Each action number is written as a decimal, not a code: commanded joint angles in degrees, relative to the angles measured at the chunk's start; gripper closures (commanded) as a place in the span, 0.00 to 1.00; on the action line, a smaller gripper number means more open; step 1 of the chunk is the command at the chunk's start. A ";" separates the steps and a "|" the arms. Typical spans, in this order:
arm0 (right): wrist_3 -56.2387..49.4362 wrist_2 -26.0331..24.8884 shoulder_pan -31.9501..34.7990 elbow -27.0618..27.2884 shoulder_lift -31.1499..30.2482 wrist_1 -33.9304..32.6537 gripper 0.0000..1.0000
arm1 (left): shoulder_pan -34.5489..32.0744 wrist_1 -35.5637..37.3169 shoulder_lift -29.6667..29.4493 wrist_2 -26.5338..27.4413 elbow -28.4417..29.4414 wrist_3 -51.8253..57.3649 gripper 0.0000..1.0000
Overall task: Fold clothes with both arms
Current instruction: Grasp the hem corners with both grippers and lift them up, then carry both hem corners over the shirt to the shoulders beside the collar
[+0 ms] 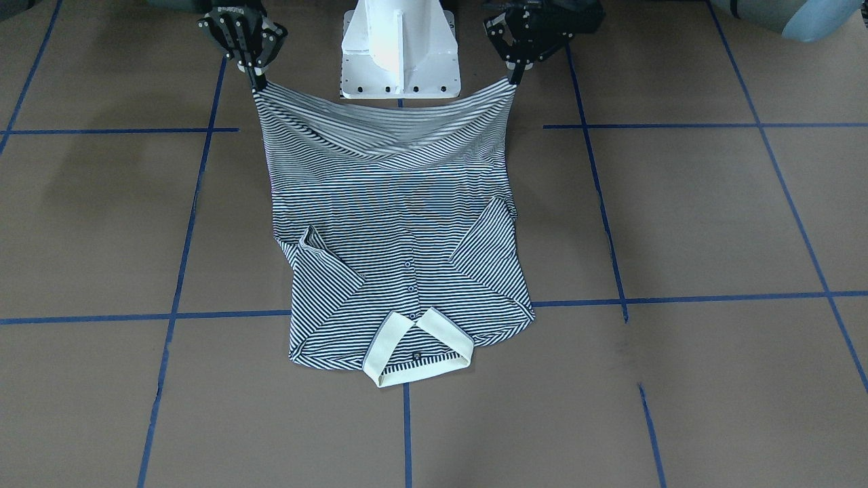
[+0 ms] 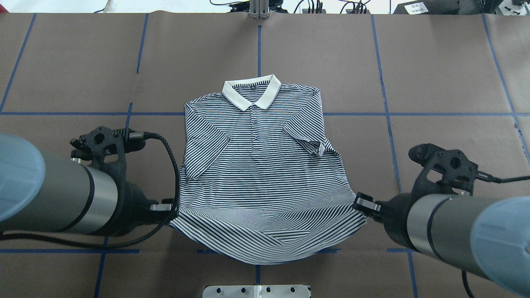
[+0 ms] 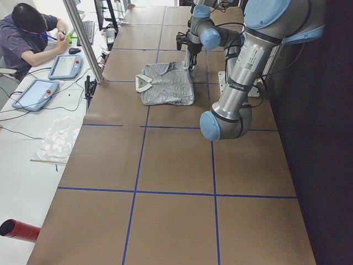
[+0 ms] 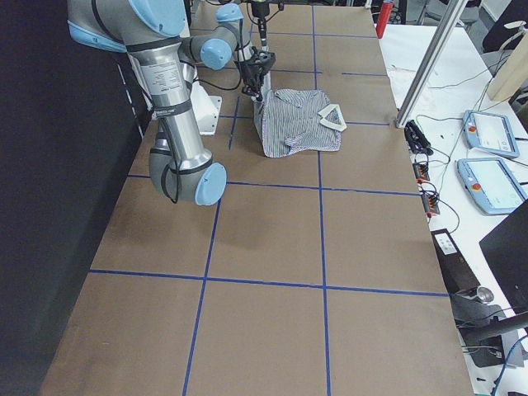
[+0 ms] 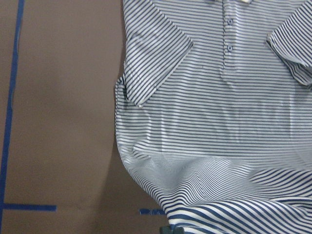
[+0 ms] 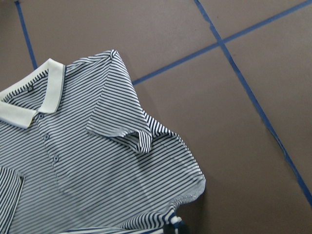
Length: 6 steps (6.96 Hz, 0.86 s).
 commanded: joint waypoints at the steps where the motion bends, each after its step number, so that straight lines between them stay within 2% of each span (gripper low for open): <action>1: -5.14 1.72 7.04 -12.25 3.57 6.43 1.00 | -5.66 -5.53 -2.51 0.22 9.90 3.43 1.00; 3: -5.15 1.37 8.63 -28.48 5.50 22.33 1.00 | -7.43 -18.51 -2.95 0.91 22.27 3.96 1.00; 5: -5.41 1.11 10.13 -45.36 10.24 33.60 1.00 | -9.36 -31.96 -4.26 2.58 36.94 6.85 1.00; 6: -5.50 0.93 10.31 -51.35 10.60 39.31 1.00 | -10.24 -37.51 -4.27 3.29 43.10 8.26 1.00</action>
